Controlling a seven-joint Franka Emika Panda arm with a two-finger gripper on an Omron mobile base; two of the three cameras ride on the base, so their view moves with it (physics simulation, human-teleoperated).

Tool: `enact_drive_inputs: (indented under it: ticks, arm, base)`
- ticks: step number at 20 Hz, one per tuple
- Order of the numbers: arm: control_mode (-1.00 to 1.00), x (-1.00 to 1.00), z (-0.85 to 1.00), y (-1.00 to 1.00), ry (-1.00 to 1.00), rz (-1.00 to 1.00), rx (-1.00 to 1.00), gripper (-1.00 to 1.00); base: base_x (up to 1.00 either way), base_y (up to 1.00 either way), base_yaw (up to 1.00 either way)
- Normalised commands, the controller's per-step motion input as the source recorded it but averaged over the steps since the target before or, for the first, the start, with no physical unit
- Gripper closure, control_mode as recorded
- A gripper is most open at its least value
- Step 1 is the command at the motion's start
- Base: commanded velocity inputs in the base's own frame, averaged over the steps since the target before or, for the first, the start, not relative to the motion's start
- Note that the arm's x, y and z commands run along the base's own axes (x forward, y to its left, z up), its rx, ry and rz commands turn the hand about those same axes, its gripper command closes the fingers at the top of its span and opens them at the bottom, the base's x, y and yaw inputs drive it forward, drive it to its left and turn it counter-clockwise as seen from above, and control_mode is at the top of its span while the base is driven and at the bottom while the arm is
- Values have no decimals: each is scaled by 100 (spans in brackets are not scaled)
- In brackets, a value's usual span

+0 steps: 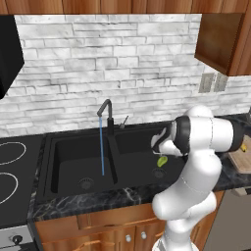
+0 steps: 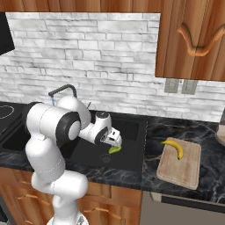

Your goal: Pick the mango, banana from the sink and place them on the cutting board to airdry. Then turn off the sink faucet.

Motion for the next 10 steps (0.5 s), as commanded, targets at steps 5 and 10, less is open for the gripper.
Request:
enact_drive_inputs:
  ticks: [5,10]
  arm:
    - [-100,13,-15,-4,0,0,0,-100]
    - [-100,16,-16,-3,0,0,0,-100]
  base:
    - [0,0,0]
    - [0,0,0]
